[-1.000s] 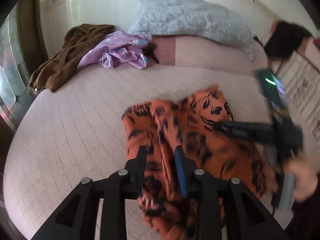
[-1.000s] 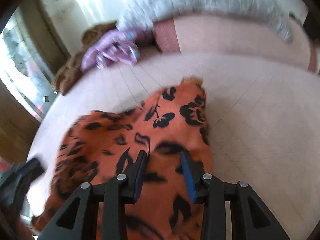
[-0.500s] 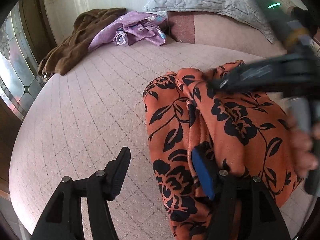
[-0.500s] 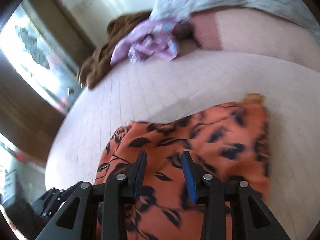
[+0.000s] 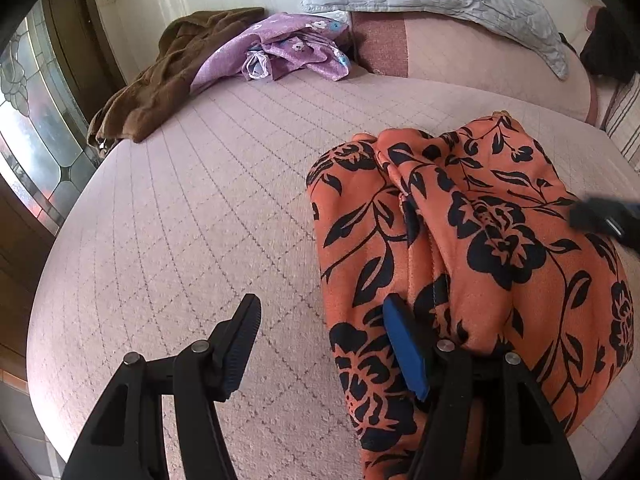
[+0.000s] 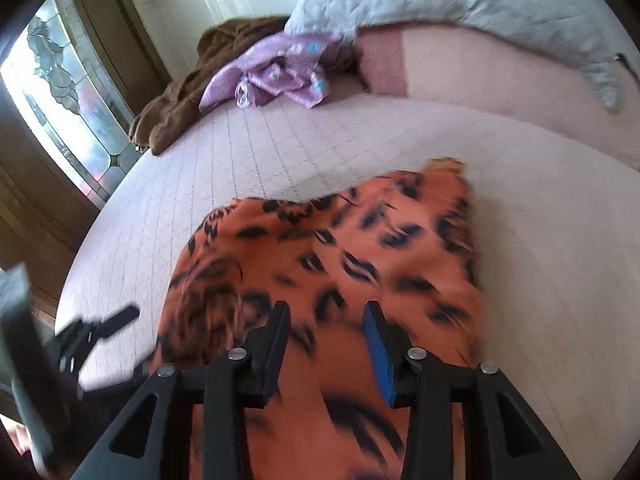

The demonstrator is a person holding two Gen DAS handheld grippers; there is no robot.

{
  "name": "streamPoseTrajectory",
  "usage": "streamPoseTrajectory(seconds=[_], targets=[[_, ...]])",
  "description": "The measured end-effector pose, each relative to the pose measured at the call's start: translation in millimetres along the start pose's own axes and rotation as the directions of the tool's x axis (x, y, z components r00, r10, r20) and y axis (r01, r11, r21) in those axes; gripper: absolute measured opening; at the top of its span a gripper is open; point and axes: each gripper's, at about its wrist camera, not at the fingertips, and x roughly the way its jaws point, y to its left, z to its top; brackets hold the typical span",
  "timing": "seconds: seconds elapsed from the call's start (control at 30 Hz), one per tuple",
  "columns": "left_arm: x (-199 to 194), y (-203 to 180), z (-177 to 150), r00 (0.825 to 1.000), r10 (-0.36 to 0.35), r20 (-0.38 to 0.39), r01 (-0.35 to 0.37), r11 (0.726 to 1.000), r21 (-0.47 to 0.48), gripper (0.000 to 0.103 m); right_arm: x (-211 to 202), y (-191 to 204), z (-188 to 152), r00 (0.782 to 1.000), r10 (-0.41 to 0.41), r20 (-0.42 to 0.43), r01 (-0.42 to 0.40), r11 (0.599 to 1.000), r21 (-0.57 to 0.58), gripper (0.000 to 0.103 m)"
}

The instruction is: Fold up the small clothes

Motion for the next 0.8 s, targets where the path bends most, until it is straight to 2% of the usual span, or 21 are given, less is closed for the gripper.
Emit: streamPoseTrajectory(seconds=[0.07,0.17,0.23,0.3,0.57,0.8], targets=[[-1,2,-1,1.0,0.004,0.001,-0.004,1.0,-0.001,0.065,-21,-4,-22,1.0,-0.011,0.019,0.011,1.0,-0.001,0.046],[0,-2,-1,1.0,0.013,0.007,-0.013,1.0,0.006,0.065,-29,-6,-53,1.0,0.003,0.016,-0.003,1.0,-0.013,0.055],[1,-5,-2,0.999,0.03,0.014,-0.03,0.999,0.013,0.065,-21,1,-70,0.999,-0.028,0.023,0.03,0.997,-0.076,0.056],[2,-7,-2,0.999,0.044,0.022,-0.045,0.999,0.017,0.065,-15,10,-80,0.994,-0.069,0.089,0.083,0.985,-0.154,0.057],[5,-9,-2,0.997,0.066,0.032,-0.066,0.998,0.004,0.066,-6,9,-76,0.995,-0.04,0.086,0.055,0.982,-0.178,0.058],[9,-12,-8,0.994,0.095,0.047,-0.095,0.995,-0.014,0.066,-1,12,-76,0.994,-0.063,0.087,0.078,0.979,-0.189,0.058]])
